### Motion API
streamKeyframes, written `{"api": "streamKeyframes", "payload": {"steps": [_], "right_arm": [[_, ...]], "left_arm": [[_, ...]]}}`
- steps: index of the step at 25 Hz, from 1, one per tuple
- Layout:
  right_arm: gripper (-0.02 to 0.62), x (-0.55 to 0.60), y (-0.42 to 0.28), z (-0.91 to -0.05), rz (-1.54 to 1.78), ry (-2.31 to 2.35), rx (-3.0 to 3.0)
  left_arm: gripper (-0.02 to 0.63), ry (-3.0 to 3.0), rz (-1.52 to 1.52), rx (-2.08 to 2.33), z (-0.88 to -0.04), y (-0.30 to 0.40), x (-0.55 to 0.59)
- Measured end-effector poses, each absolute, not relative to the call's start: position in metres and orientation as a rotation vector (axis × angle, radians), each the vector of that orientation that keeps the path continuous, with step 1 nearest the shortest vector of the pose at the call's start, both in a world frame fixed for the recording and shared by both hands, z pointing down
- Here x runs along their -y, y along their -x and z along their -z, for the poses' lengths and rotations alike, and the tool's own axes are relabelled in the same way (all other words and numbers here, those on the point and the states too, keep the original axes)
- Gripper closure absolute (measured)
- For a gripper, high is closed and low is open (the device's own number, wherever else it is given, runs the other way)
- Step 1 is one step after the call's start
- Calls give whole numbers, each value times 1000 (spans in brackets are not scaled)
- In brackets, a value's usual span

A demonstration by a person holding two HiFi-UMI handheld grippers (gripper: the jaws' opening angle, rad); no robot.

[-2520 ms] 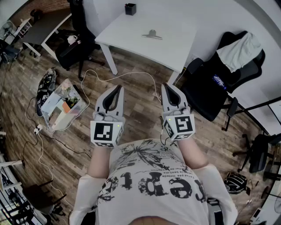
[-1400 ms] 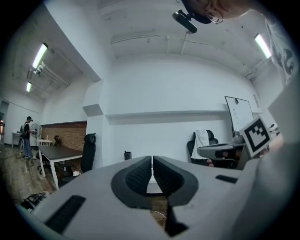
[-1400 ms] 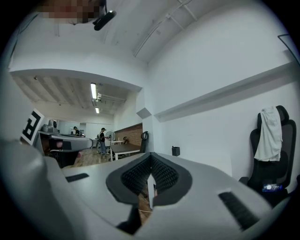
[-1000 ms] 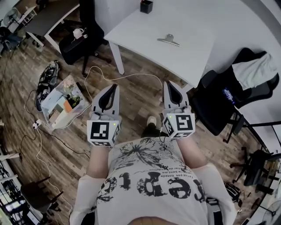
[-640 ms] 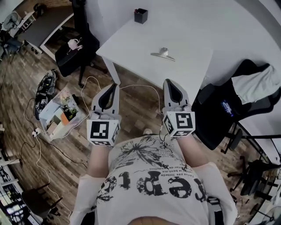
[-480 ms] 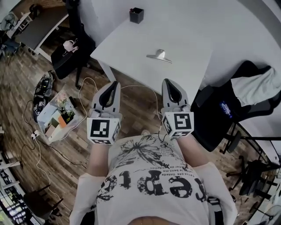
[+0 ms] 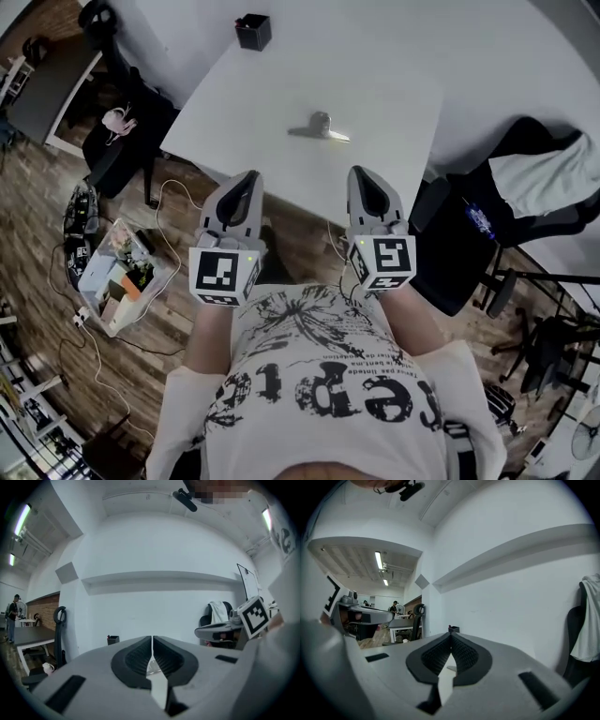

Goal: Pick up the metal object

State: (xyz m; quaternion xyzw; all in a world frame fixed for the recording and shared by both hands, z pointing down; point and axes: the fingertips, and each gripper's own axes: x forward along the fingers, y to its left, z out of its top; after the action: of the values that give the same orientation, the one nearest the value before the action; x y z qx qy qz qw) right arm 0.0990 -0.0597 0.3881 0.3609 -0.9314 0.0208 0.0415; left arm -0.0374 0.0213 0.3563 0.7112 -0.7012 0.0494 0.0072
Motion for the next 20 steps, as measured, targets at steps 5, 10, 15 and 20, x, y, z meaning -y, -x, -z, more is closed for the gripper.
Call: {"api": "streamKeyframes", "payload": {"steps": [5, 10, 15, 20], "right_arm": [[603, 112, -82, -393, -107, -1244, 2785], [603, 164, -60, -403, -169, -1381, 2665], [603, 206, -39, -415, -235, -1499, 2567], [603, 228, -22, -427, -311, -1588, 2488]], "left_arm": [[595, -2355, -171, 2081, -352, 61, 47], [595, -2463, -175, 1965, -348, 92, 110], [595, -2557, -167, 1854, -349, 124, 162], [595, -2609, -162, 1720, -357, 145, 196]]}}
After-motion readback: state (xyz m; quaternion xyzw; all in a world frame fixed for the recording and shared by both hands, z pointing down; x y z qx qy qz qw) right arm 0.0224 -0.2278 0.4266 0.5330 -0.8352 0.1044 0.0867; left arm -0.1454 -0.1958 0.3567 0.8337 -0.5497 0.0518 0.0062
